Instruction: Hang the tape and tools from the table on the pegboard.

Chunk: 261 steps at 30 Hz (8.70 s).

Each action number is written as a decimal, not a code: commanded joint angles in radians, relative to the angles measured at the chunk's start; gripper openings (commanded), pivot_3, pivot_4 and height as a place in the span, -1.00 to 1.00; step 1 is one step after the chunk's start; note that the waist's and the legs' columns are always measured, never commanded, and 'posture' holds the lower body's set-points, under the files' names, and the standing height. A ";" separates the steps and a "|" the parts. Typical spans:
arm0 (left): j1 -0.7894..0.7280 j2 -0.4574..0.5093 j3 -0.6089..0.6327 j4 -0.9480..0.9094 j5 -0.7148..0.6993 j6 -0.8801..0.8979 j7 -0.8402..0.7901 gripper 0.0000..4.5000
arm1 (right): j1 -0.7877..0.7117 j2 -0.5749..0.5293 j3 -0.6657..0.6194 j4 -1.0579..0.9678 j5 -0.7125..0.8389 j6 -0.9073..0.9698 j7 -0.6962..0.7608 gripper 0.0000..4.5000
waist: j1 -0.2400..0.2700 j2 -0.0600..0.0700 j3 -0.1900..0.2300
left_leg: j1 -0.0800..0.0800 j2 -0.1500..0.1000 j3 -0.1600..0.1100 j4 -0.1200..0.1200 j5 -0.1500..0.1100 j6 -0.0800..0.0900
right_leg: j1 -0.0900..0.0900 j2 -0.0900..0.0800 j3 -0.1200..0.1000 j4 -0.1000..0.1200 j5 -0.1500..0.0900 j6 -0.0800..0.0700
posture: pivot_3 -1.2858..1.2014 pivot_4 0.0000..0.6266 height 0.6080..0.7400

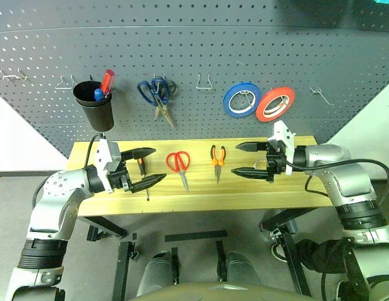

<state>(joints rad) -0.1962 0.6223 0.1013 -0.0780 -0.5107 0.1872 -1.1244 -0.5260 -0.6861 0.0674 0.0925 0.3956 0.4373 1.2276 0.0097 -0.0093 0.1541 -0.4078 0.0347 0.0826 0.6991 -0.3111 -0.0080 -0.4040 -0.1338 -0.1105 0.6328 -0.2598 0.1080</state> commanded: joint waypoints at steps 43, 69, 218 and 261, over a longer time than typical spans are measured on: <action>-0.272 -0.178 -0.330 0.185 0.358 -0.012 0.132 0.90 | -0.229 0.008 0.113 0.566 -0.386 0.035 -0.275 1.00 | -0.022 0.010 0.160 | -0.002 0.000 -0.001 0.001 -0.002 0.003 | -0.004 -0.002 0.002 0.002 0.000 0.000 | 0.01 0.25 0.87; -0.403 -0.284 -0.380 0.126 0.401 0.101 0.217 0.91 | -0.343 0.077 0.155 0.849 -0.541 -0.094 -0.301 -0.45 | -0.022 0.006 0.238 | -0.004 0.000 0.002 0.001 -0.002 0.003 | -0.009 -0.004 0.002 0.007 0.000 0.000 | 0.04 0.38 0.87; -0.276 -0.081 -0.147 0.257 0.302 0.028 0.209 0.95 | -0.662 0.551 -0.077 0.941 -0.329 0.362 -0.932 0.99 | -0.021 0.010 0.249 | -0.024 0.000 0.012 0.013 -0.002 0.004 | -0.038 -0.006 0.005 0.030 0.001 0.001 | 0.14 0.43 0.87; -0.150 0.027 0.193 -0.108 -0.174 0.165 0.100 1.00 | -0.385 0.285 -0.180 -0.246 0.096 0.696 -0.398 -0.08 | 0.006 -0.010 0.183 | -0.036 0.001 0.016 0.001 0.000 0.001 | -0.048 -0.006 -0.002 0.015 0.001 0.000 | 0.10 -0.44 0.87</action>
<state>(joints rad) -0.3478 0.6307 0.2489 -0.1440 -0.6377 0.3427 -1.0242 -0.9066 -0.4099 -0.0545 -0.0967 0.4412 1.1912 0.8222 0.0154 -0.0191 0.3369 -0.4429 0.0356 0.0987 0.7003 -0.3112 -0.0067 -0.4504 -0.1403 -0.1130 0.6479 -0.2584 0.1081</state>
